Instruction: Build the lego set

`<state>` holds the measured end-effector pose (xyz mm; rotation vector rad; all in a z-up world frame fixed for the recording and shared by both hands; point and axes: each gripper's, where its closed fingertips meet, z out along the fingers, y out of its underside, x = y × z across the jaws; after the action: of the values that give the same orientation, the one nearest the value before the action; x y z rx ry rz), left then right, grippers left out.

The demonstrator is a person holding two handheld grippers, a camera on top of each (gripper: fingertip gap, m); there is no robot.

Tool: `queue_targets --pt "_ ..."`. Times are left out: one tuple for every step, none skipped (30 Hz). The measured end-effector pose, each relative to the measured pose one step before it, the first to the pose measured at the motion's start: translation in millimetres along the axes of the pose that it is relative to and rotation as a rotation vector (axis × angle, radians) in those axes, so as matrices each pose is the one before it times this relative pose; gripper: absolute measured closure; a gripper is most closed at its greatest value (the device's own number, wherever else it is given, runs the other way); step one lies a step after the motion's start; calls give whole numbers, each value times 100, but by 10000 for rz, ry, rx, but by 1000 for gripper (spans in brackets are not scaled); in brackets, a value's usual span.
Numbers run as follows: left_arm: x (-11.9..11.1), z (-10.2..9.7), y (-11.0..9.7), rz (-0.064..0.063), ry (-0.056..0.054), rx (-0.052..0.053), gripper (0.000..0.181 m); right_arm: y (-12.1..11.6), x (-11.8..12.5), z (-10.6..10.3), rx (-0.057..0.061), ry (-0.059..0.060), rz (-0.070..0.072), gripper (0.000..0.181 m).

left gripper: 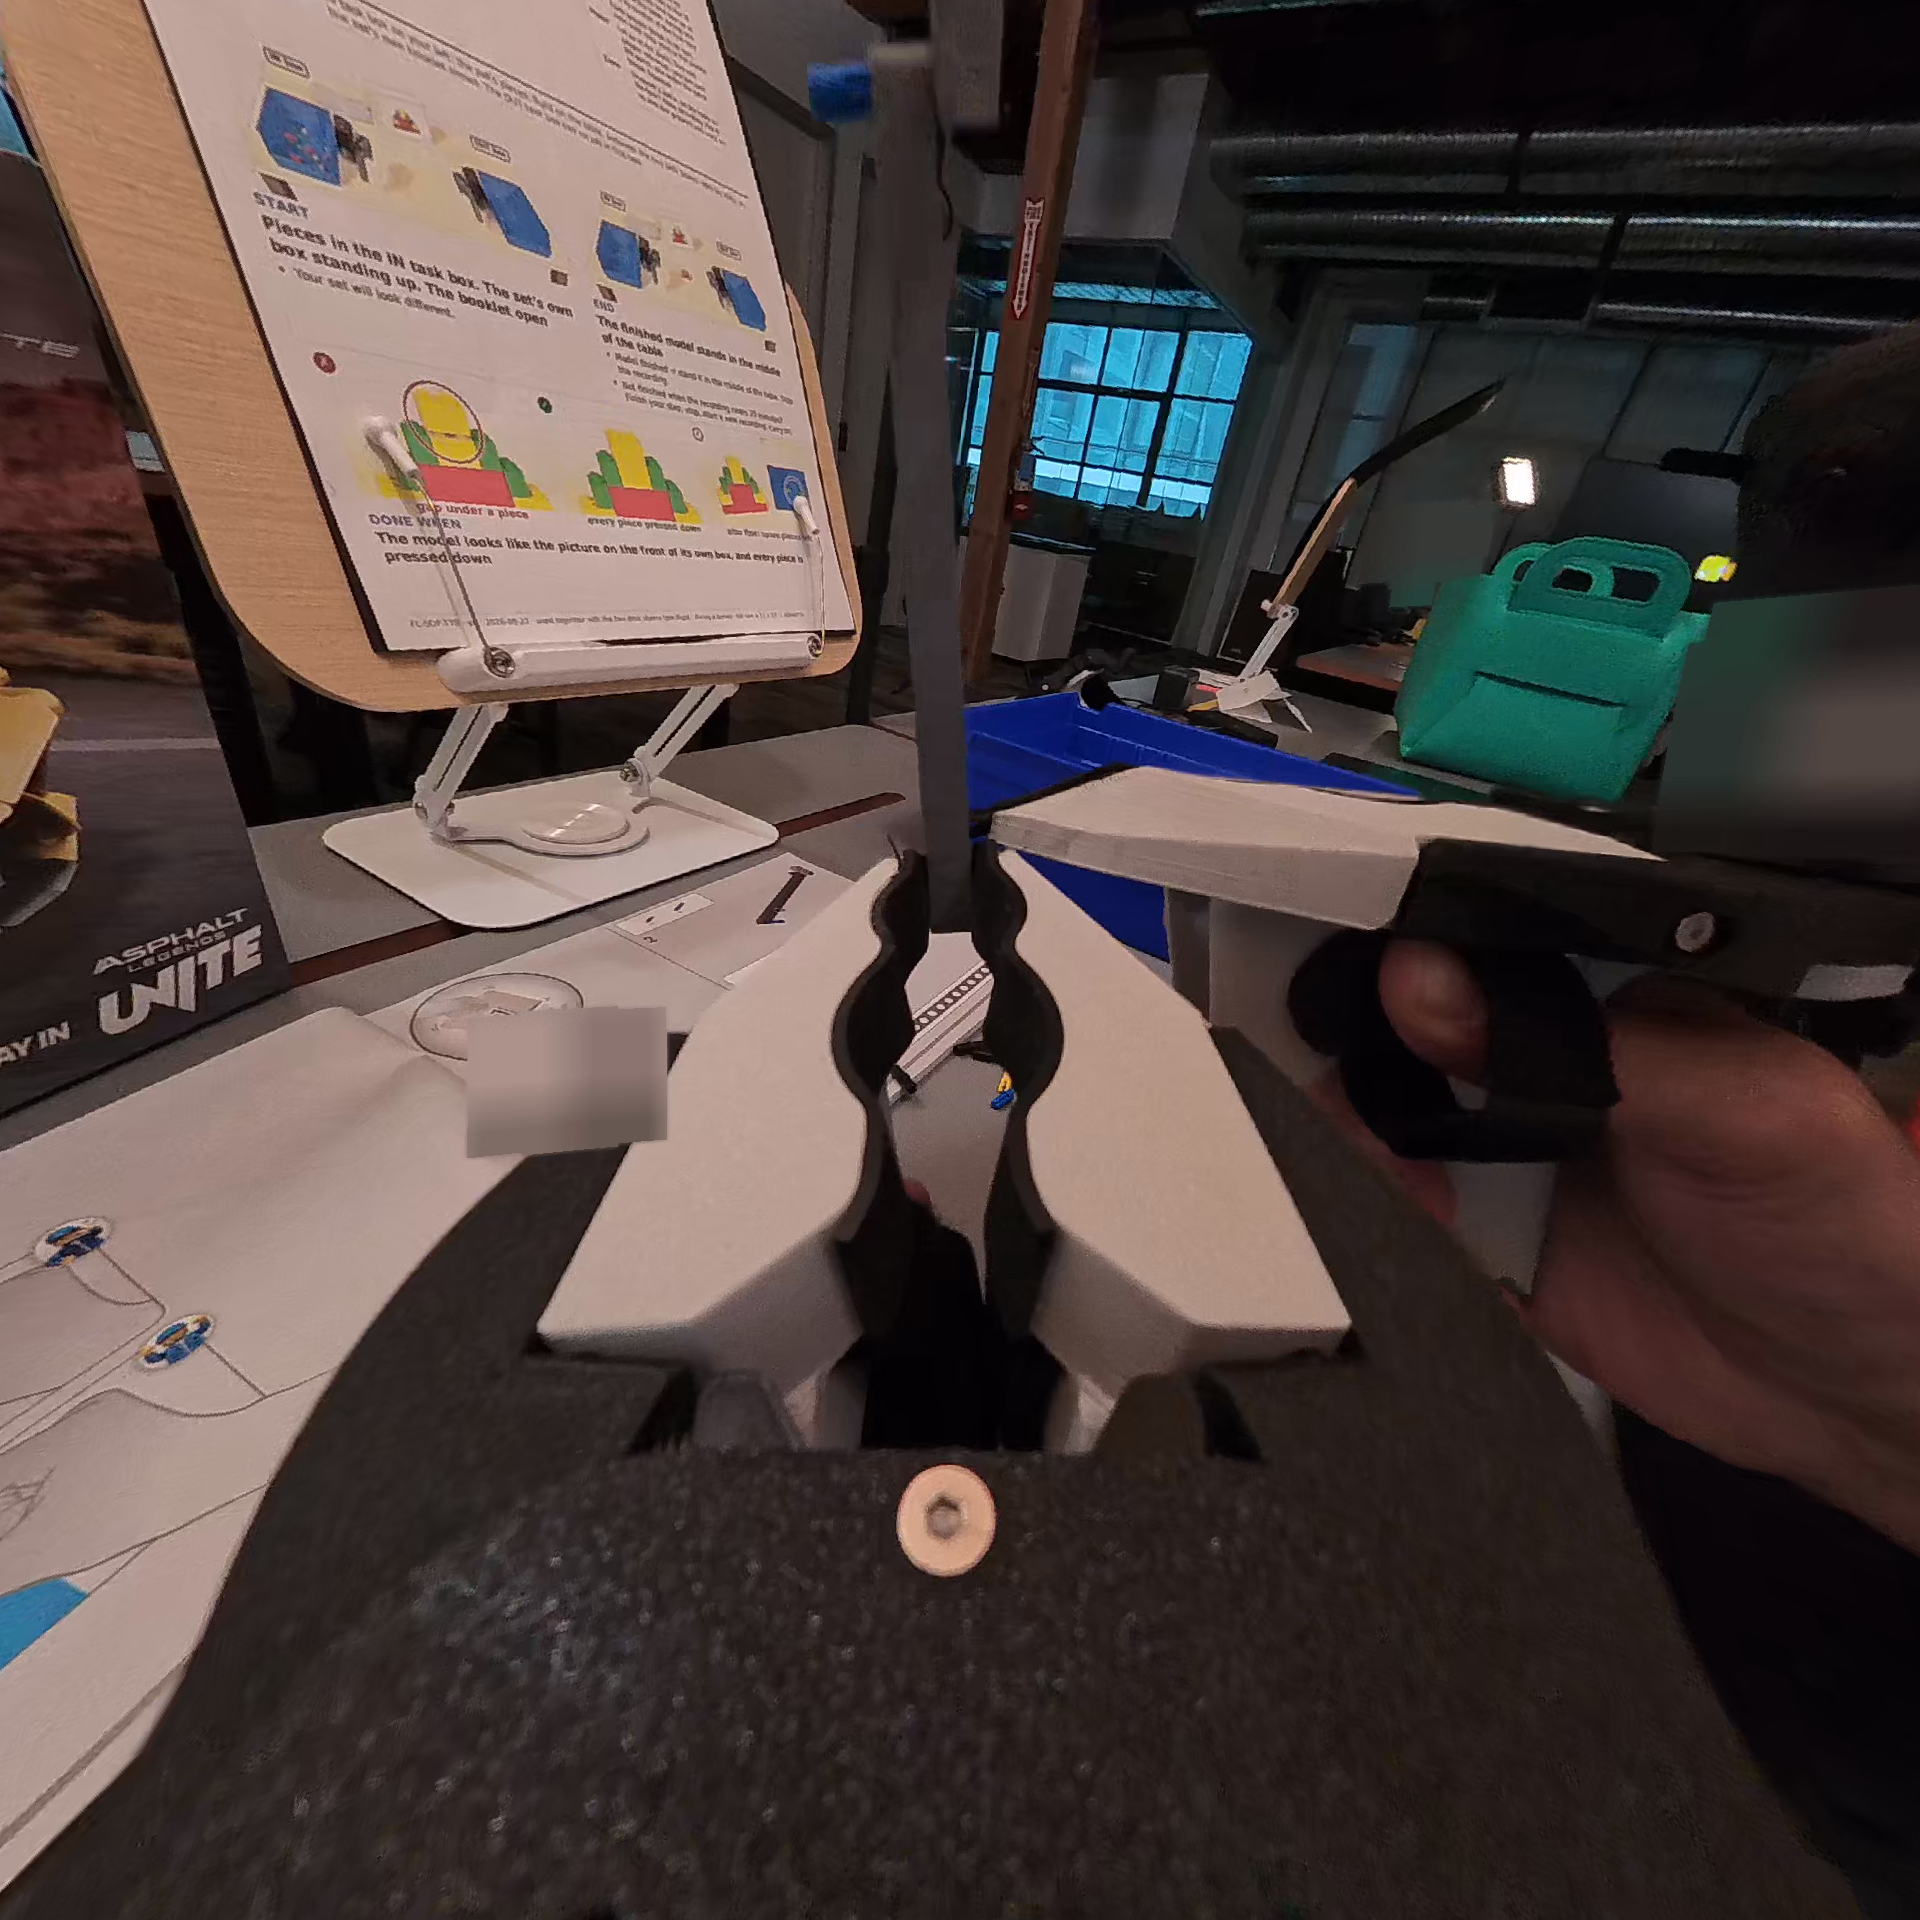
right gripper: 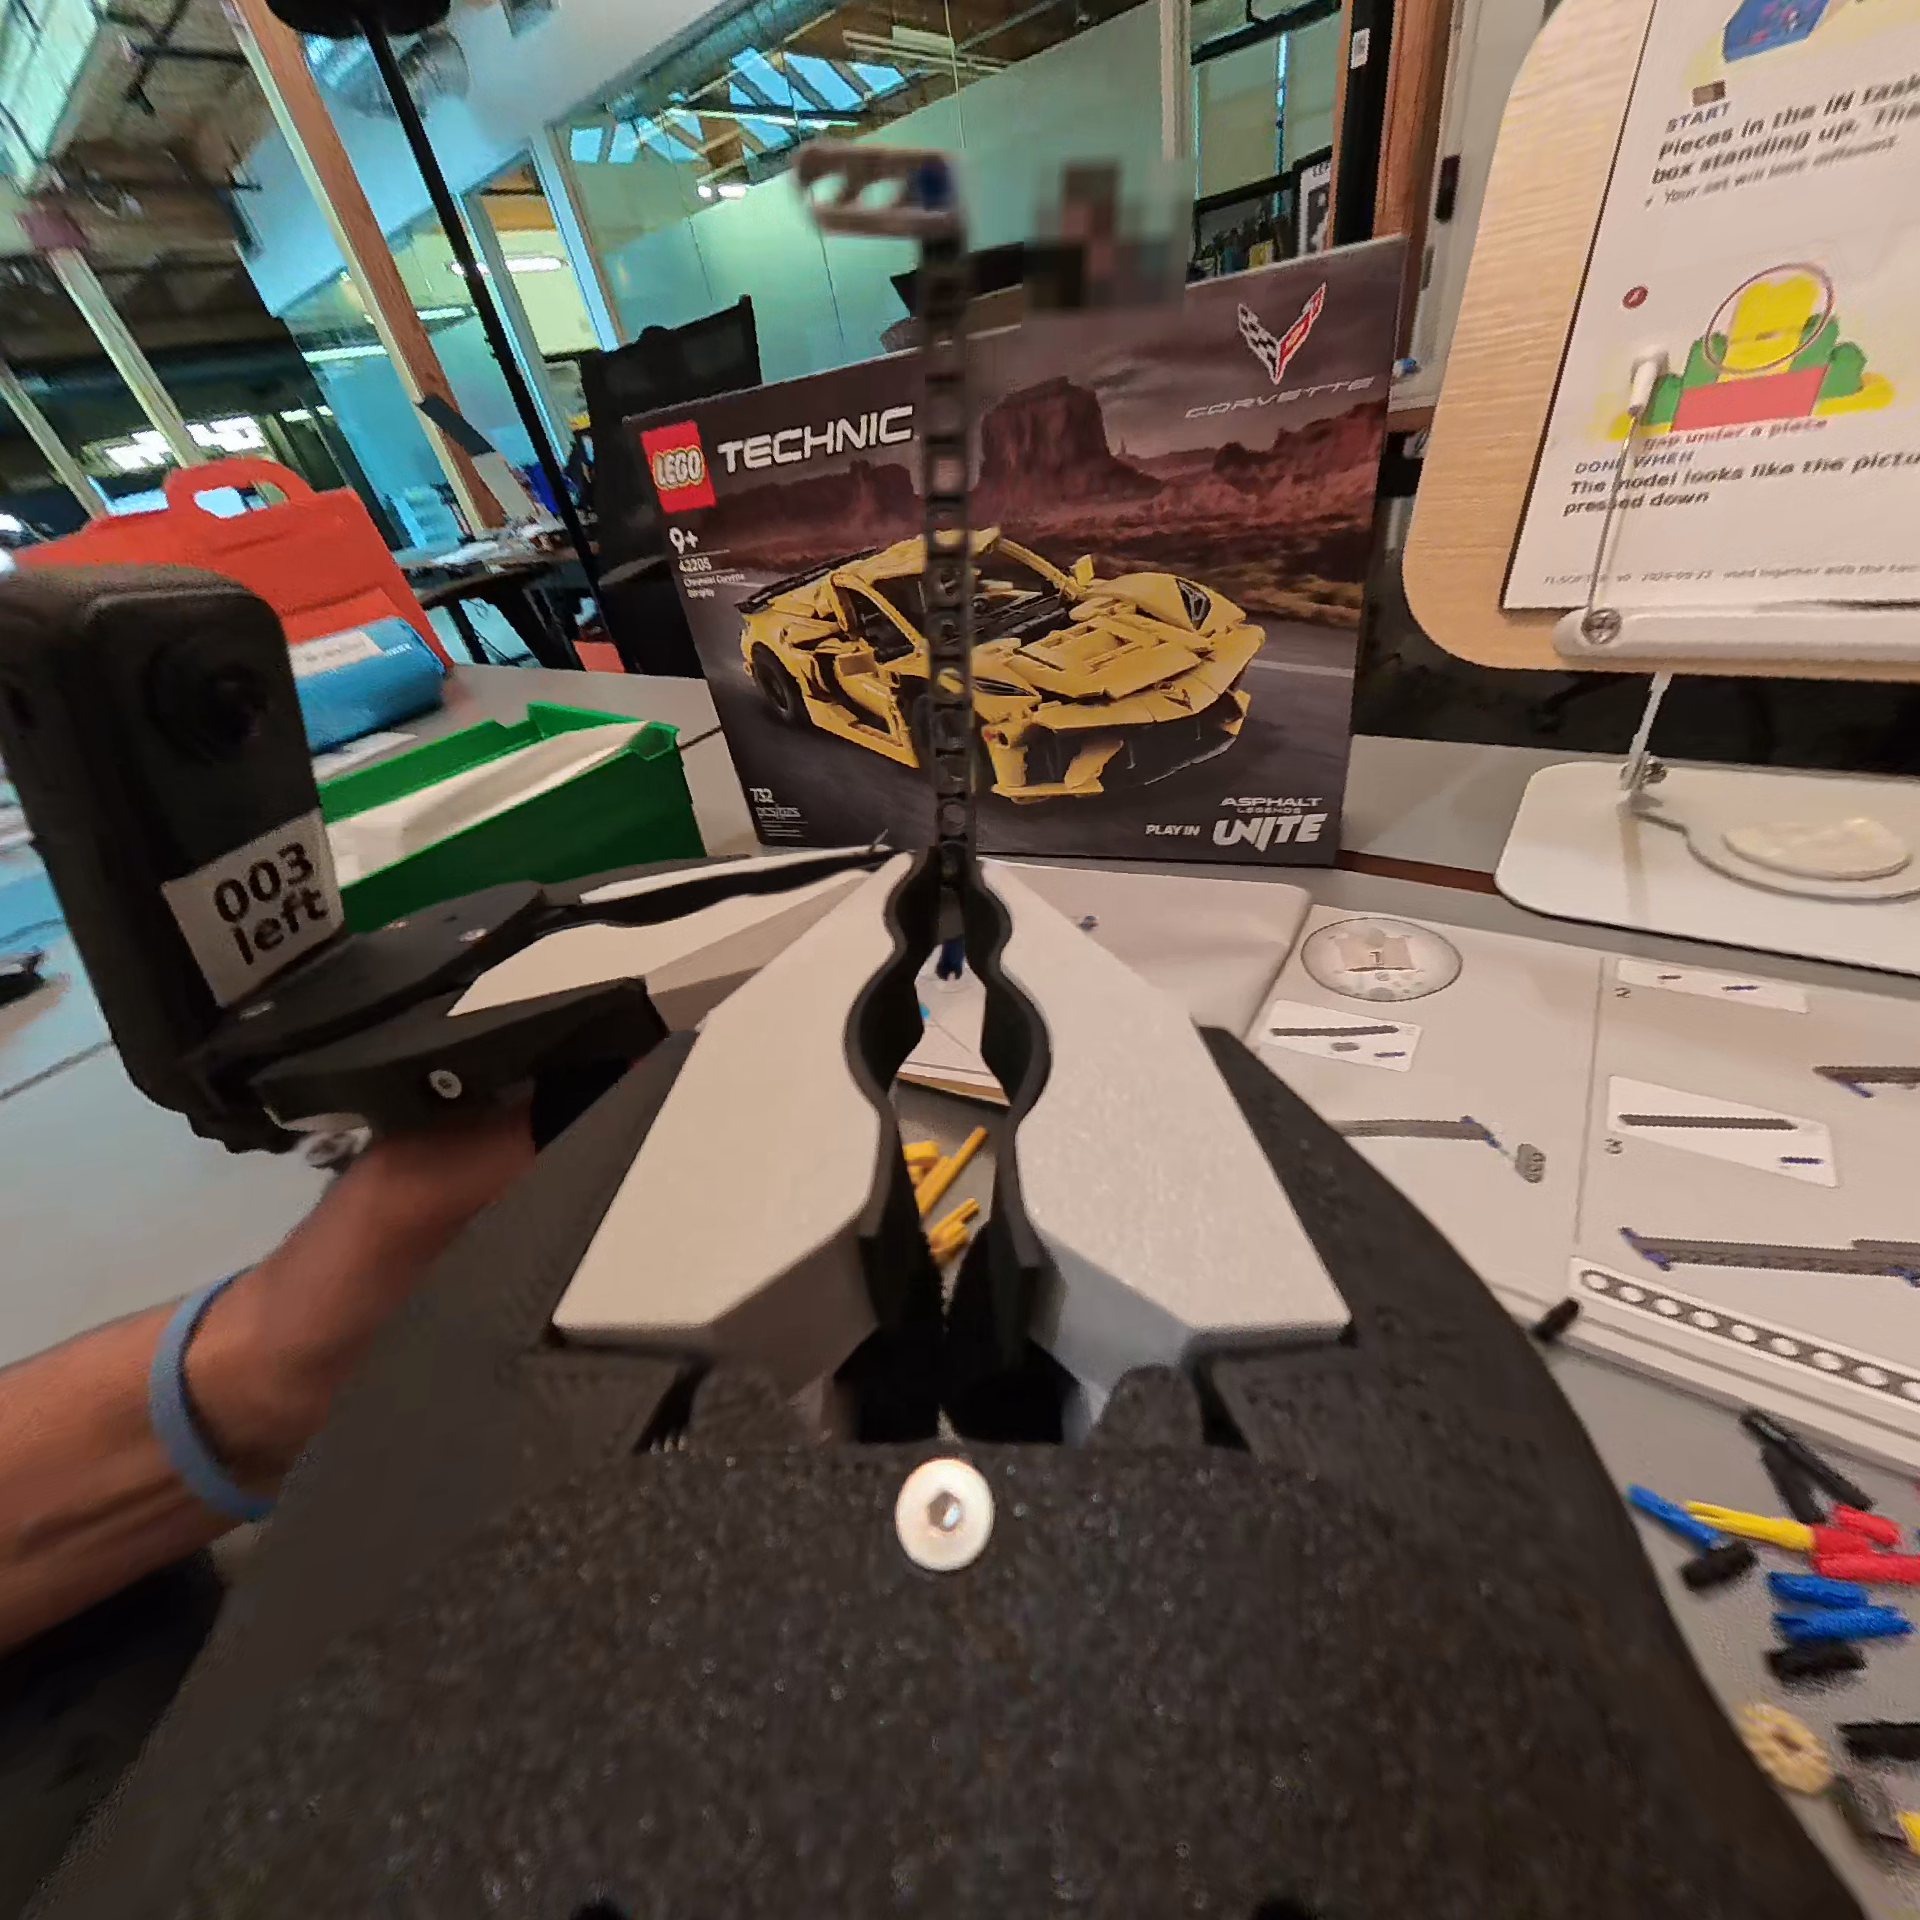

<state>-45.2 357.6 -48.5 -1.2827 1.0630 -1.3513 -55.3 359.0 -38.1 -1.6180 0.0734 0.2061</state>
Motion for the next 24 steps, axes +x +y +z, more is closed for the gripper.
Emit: queue_targets --pt "-16 -22 -9 -58 -27 45 174 8 -172 44 69 -133 315 177" --pt "28 -40 -84 39 -18 58 175 -89 -86 -26 121 -108 256 177" --pt "17 -6 -81 183 -76 20 174 -70 -19 -18 78 -50 123 177" --pt "12 -16 -88 238 -94 27 175 -90 -36 -26 106 -22 27 177" --pt "-14 -24 -44 219 -63 -15 175 -21 -28 -11 61 2 -149 177" --pt "-28 -23 37 240 -12 -72 175 67 36 -20 -84 58 -486 177" --pt "10 -42 -29 297 30 -43 175 -48 -24 -45 -56 107 -740 177" --pt "50 -72 -126 350 30 1 175 -128 -77 -71 -26 89 -679 177" --pt "103 -71 -181 259 54 27 175 -204 -89 -122 49 33 -611 177" --pt "75 -27 -10 150 51 -71 175 34 37 -69 -58 57 -512 177" --pt "9 13 115 144 -29 -104 175 136 44 4 -73 -4 -166 177" --pt "-6 4 52 135 -88 -22 175 45 -39 -7 51 -140 347 177" --pt "15 -20 -34 143 -89 34 175 -9 -46 -46 86 -284 672 177" --pt "9 20 19 157 -96 -4 175 68 -20 -45 0 -318 931 178" --pt "-13 30 53 182 -116 -11 175 101 -33 -14 -57 -264 798 178" --pt "4 -18 -45 106 -94 44 175 -43 -79 -31 45 -224 460 178" --pt "0 -1 -37 -138 -26 51 175 -44 -76 14 58 -164 407 178" --pt "-29 42 134 -298 20 -41 175 125 106 80 -18 -3 219 178" --pt "-34 107 266 -228 9 -138 175 219 230 66 -91 60 -153 178" --pt "-29 116 225 -32 -22 -104 175 119 223 21 -45 153 -377 178" --pt "-20 93 95 10 18 -42 175 34 118 5 -10 197 -579 177" --pt "46 66 -3 -203 149 3 175 -84 81 -25 81 202 -929 177" --pt "61 96 130 -487 256 -71 175 78 158 18 18 209 -919 177" --pt "-20 138 355 -569 249 -173 175 293 216 90 -106 141 -719 177"
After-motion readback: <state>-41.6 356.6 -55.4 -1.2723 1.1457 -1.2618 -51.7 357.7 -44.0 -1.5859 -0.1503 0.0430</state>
